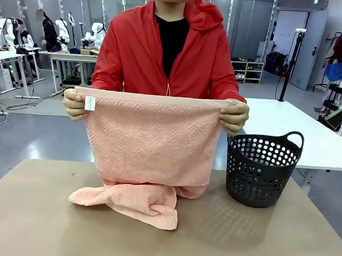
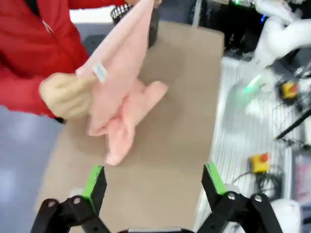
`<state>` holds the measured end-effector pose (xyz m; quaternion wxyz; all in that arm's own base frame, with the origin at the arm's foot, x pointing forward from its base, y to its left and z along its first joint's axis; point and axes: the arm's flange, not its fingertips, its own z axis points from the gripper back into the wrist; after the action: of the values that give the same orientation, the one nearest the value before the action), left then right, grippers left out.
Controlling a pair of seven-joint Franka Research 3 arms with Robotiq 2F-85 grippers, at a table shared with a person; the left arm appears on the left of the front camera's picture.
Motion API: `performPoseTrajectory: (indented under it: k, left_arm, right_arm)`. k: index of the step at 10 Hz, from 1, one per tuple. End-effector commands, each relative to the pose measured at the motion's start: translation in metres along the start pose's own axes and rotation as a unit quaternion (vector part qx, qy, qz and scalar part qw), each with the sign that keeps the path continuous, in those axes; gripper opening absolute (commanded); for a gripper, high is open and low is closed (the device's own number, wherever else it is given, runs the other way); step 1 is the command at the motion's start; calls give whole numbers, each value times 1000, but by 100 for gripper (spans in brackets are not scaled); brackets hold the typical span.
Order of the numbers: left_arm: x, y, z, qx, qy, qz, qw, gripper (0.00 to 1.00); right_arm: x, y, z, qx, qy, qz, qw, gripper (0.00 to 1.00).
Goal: Fold the towel.
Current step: Grab the top end of the 100 cm Hotel Towel extended by the human.
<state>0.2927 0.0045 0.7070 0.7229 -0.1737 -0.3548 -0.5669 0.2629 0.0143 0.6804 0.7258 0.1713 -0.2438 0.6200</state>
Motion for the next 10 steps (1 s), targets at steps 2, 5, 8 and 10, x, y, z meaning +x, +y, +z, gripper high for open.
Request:
performPoseTrajectory:
  k: [2, 5, 8, 10]
  left_arm:
    - [41, -12, -52, 156, 128, -158, 967, 100]
    - [60, -15, -77, 170, 160, -194, 953, 100]
    - [71, -21, -71, 161, 153, -215, 951, 100]
    - [71, -21, -71, 161, 153, -215, 951, 100]
  right_arm:
    - [63, 3, -30, -45, 71, 100, 991, 100]
    - [96, 1, -43, -61, 89, 109, 988, 100]
    - [95, 10, -44, -51, 79, 134, 986, 100]
    - [95, 10, -44, -51, 79, 134, 986, 100]
